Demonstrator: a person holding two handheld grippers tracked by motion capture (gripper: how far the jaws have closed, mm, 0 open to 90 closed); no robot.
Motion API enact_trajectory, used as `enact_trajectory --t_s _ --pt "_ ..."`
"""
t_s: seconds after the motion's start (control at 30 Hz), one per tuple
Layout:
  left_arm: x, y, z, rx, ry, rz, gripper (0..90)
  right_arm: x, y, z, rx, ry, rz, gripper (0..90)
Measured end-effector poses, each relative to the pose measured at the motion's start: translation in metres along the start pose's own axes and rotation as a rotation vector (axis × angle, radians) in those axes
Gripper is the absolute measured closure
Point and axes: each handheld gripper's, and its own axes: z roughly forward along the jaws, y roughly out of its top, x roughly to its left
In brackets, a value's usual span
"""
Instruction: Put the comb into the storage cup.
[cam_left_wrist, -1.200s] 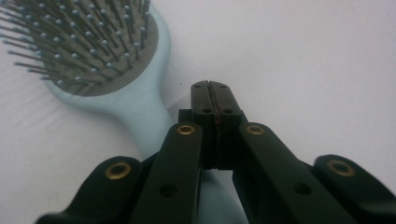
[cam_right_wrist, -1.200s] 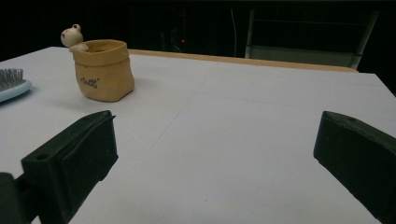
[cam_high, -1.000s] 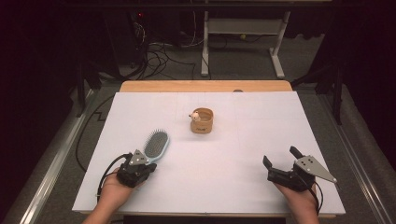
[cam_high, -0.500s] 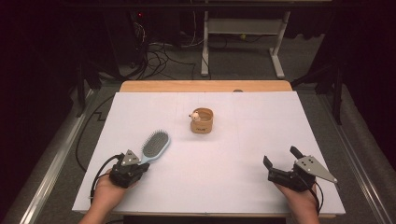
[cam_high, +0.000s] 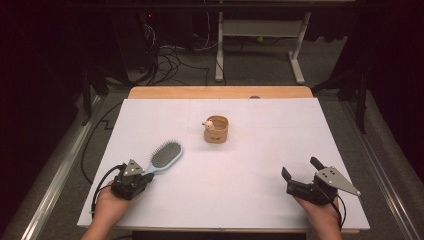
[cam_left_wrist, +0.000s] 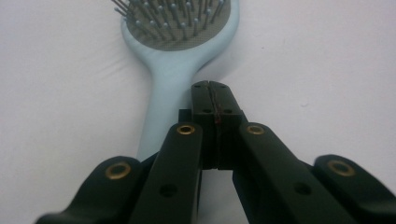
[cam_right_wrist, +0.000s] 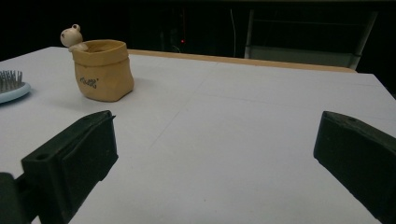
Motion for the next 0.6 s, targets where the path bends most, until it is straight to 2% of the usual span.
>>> enact_trajectory --t_s 0.2,0.4,0.47,0.5,0.6 --pt "0.0061 0.0017 -0.0026 -0.009 -0.003 -0.032 90.0 -0.0017 0.0005 -0.0002 -0.004 0.002 0.013 0.1" --pt "0.0051 0.0012 -0.003 -0.01 -0.005 -0.027 90.0 -0.0019 0.0005 -0.0016 -0.008 0.007 0.009 0.1" --pt "0.0059 0.0025 -0.0036 -0.016 -0.01 -0.033 90.0 -0.0027 0.0003 -0.0006 -0.008 0.006 0.014 0.1" --pt "0.0065 0.0037 -0.0048 -0.026 -0.025 -0.054 90.0 -0.0031 0.0 -0.0001 -0.004 0.005 0.017 0.1" --pt "0.0047 0.004 -0.0068 -0.036 -0.036 -0.05 90.0 -0.0024 0.0001 -0.0014 -0.006 0.002 0.01 0.1"
